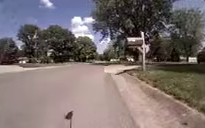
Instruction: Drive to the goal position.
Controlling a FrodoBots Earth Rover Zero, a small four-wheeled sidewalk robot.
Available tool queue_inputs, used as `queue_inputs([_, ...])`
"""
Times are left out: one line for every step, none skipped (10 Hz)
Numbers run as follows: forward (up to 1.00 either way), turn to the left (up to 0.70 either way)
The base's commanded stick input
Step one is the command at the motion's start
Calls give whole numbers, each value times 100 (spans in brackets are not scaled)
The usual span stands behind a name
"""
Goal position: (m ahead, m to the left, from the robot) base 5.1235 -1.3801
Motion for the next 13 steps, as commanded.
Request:
queue_inputs([100, 0])
queue_inputs([100, 0])
queue_inputs([100, 0])
queue_inputs([100, 0])
queue_inputs([100, 0])
queue_inputs([100, 0])
queue_inputs([100, 0])
queue_inputs([100, 0])
queue_inputs([100, 0])
queue_inputs([100, 0])
queue_inputs([100, 0])
queue_inputs([100, 0])
queue_inputs([100, 0])
